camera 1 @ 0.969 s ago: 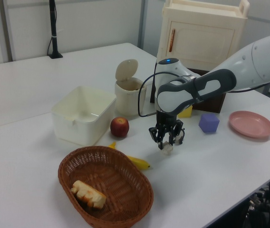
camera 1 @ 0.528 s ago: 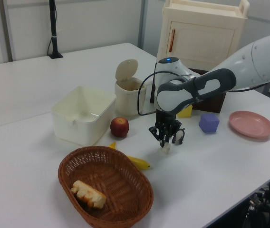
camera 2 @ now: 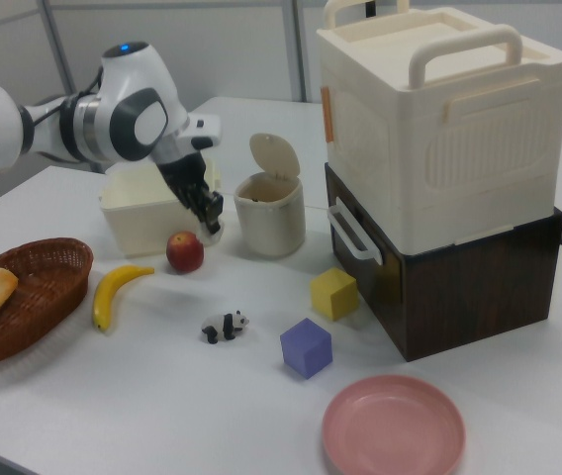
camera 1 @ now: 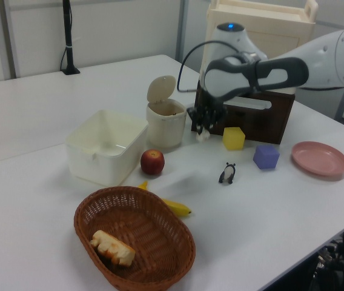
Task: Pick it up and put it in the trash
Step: 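Lift the garlic bulb and carry it over the cream trash can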
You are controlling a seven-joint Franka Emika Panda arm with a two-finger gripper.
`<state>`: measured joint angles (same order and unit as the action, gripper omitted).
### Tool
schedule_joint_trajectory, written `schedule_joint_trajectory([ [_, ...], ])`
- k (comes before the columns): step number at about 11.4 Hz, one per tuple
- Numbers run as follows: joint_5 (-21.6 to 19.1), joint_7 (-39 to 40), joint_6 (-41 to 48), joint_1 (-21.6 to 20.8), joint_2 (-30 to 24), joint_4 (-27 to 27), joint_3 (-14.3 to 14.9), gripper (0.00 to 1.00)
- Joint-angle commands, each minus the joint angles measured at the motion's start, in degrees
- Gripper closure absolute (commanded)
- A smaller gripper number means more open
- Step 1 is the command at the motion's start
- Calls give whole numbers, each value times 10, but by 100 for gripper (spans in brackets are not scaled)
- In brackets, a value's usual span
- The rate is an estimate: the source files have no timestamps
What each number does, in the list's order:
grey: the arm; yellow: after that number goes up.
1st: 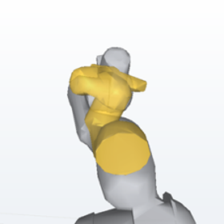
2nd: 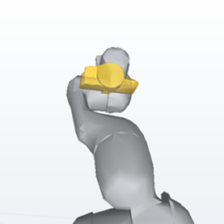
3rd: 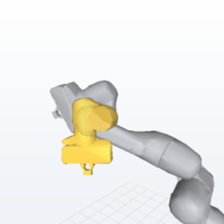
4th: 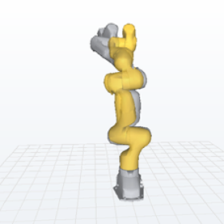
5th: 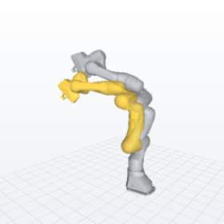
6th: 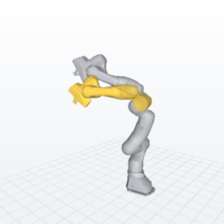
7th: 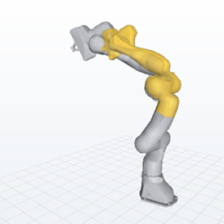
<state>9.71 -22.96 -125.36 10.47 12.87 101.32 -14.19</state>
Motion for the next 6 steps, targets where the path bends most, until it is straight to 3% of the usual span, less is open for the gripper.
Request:
schedule_joint_trajectory([
  [1,3,4,-3,-1,15,-65,4,81],
  [4,9,33,-8,-2,66,-145,4,79],
  [6,12,43,-107,-3,104,-174,5,79],
])
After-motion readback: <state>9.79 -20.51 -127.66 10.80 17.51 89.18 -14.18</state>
